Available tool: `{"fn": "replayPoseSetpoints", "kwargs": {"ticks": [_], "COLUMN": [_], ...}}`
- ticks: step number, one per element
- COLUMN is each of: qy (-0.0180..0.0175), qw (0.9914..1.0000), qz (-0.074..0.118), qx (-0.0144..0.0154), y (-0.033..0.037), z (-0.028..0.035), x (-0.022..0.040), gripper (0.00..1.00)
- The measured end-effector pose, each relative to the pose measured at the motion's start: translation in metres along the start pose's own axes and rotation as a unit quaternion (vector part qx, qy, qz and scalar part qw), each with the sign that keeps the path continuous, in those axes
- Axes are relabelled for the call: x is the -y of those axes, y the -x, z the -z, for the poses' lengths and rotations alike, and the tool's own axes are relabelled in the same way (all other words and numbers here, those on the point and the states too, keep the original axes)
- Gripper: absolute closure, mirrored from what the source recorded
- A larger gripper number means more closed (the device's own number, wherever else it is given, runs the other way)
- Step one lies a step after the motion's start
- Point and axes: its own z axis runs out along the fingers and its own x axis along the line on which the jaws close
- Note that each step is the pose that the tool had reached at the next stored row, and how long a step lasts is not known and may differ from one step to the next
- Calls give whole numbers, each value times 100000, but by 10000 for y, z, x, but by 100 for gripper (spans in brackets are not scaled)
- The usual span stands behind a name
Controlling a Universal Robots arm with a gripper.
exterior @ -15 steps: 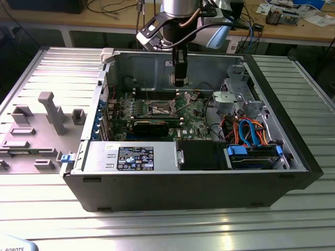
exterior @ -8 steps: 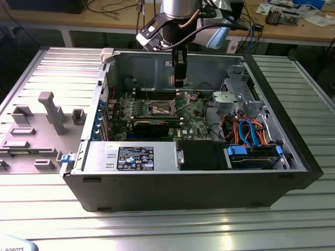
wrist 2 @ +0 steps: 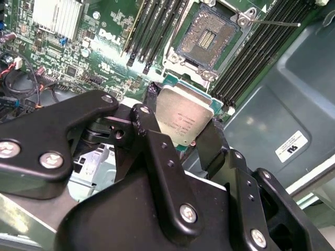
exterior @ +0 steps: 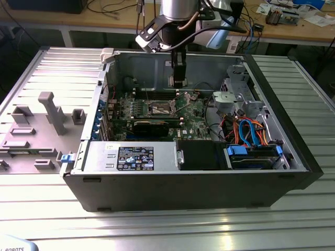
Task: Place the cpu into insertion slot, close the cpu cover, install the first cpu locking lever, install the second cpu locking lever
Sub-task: 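Place the cpu into insertion slot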
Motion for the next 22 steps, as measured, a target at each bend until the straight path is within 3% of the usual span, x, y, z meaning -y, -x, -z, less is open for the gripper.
{"fn": "replayPoseSetpoints", "kwargs": {"ticks": [13,22], "qy": [0,0], "qw": [100000,100000], "qz": [-3,-2], "qx": [4,-3], "y": [6,7], "z": [-219,-286], "x": [69,80], "gripper": [46,46]}}
